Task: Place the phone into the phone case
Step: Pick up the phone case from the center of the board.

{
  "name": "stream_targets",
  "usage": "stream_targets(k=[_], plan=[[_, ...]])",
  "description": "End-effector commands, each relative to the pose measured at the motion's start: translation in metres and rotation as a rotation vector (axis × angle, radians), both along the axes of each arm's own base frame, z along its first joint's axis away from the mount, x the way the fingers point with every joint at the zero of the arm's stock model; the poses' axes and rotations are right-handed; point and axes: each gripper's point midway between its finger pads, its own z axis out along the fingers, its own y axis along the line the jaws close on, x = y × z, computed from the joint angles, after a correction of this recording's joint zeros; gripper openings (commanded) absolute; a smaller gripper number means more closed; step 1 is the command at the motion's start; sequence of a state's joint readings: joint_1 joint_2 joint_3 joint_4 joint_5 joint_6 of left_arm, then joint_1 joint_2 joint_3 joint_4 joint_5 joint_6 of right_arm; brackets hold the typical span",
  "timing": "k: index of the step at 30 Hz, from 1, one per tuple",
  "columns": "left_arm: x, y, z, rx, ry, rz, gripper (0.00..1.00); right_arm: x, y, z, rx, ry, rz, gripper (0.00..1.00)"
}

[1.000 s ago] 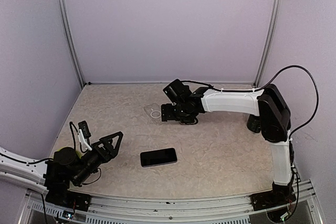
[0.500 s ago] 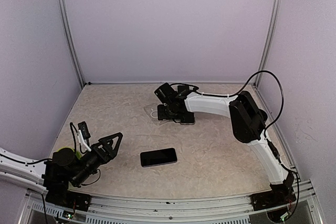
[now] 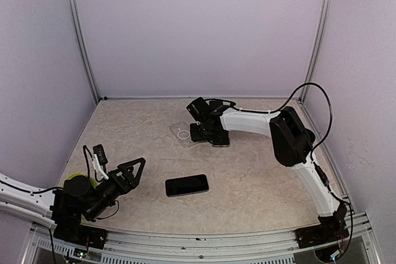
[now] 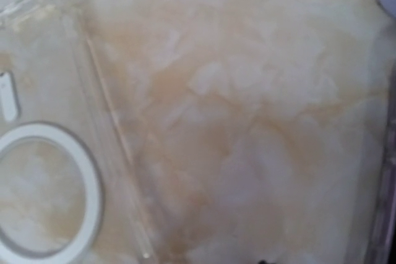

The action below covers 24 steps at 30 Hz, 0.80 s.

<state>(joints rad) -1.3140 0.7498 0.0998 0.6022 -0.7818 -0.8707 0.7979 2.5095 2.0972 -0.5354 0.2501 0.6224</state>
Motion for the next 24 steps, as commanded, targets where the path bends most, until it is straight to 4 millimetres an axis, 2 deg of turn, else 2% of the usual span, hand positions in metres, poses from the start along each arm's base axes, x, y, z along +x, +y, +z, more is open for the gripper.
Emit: stream_targets(k=[1, 9, 16, 21, 24], plan=[[0.000, -0.001, 0.000, 0.003, -0.003, 0.005, 0.98, -0.003, 0.002, -0.014, -0.014, 0.023, 0.048, 0.36], [0.000, -0.002, 0.000, 0.011, -0.005, 0.003, 0.98, -0.004, 0.010, -0.014, -0.014, 0.017, 0.121, 0.23], [0.000, -0.001, 0.001, 0.008, -0.006, 0.004, 0.98, -0.006, 0.017, -0.009, -0.015, -0.009, 0.204, 0.00], [0.000, -0.002, 0.001, 0.006, -0.006, 0.003, 0.98, -0.004, 0.021, 0.005, -0.010, -0.060, 0.254, 0.00], [0.000, -0.001, 0.001, 0.007, -0.007, 0.003, 0.98, -0.003, 0.023, 0.021, -0.011, -0.100, 0.291, 0.00]])
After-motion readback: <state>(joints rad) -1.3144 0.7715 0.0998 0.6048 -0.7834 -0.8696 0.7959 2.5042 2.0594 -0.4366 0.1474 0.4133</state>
